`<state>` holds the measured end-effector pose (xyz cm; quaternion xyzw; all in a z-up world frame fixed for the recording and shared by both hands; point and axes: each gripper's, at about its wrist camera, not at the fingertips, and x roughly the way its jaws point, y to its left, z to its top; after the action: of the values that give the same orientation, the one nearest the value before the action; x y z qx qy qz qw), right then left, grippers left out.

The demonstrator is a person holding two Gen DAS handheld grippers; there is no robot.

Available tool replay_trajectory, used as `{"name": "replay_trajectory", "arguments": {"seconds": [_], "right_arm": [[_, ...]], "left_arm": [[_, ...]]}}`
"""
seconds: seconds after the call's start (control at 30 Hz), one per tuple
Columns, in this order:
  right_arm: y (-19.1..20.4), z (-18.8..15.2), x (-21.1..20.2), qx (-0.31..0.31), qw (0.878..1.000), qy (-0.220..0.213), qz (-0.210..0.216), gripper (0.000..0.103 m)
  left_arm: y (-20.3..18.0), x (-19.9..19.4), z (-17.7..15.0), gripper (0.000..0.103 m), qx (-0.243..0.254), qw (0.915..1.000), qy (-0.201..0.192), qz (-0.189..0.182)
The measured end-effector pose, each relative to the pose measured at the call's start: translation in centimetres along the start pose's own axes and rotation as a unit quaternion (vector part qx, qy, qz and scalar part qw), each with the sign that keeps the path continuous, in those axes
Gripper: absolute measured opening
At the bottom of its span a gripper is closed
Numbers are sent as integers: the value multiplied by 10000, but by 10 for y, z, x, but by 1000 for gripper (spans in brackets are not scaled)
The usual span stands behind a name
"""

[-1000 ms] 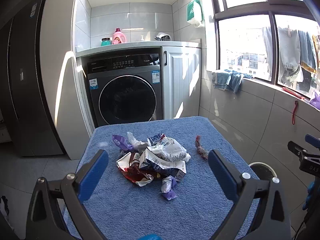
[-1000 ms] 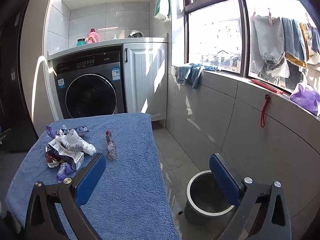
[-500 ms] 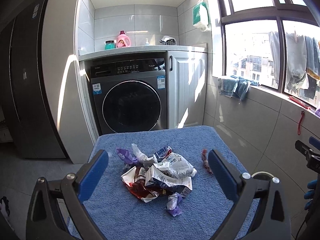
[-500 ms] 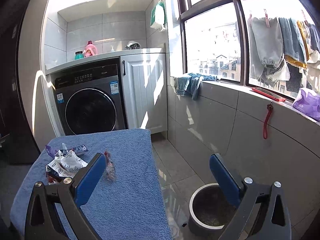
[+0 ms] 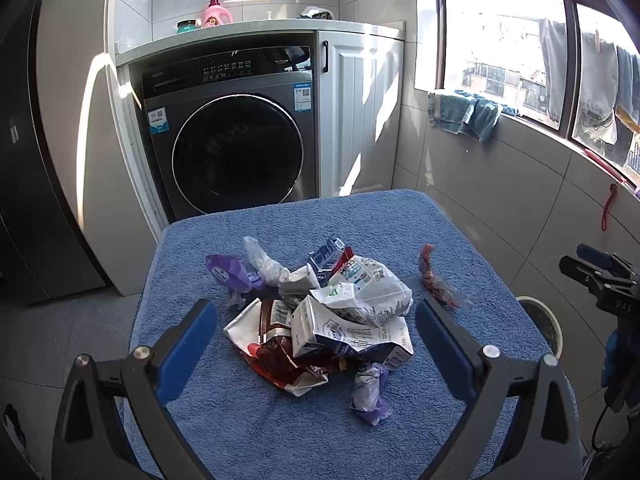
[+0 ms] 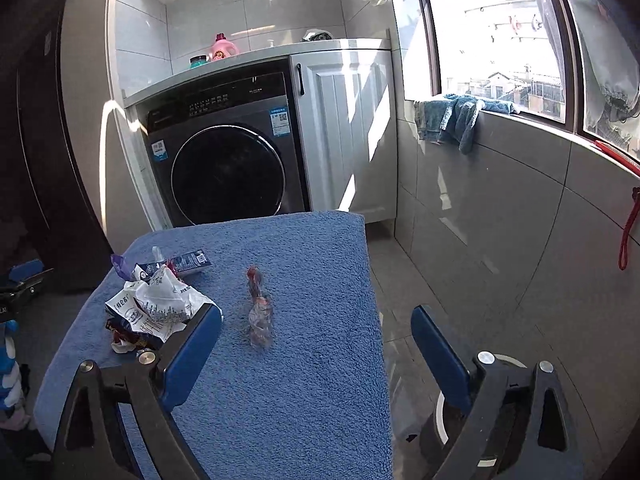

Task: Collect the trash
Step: 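Grasp the white paper bag with the left tool while the right tool grasps the clear wrapper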

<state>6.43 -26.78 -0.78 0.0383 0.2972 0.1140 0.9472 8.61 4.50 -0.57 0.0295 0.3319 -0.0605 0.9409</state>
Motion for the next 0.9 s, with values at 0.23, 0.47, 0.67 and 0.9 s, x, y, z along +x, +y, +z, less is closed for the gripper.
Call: {"name": "replay_trajectory", "arguments": {"seconds": [0.23,0.47,0.67,0.9], "right_arm": [[20,-2,73,-230,9955,708,586,69],[30,-1,132,-419,9871,1206,971,63],[42,-5,173,-663,9789,1568,1133,54],[46,-21,191,-682,9738,1805,1206,12]], "left_arm": [[-25,62,14,71,745,9884,582,-1188],[-23,124,17,70,918,9794,1137,-1395],[-13,145,6,58,958,9768,1405,-1298],[-9,138,2,26,851,9800,1271,-1275]]}}
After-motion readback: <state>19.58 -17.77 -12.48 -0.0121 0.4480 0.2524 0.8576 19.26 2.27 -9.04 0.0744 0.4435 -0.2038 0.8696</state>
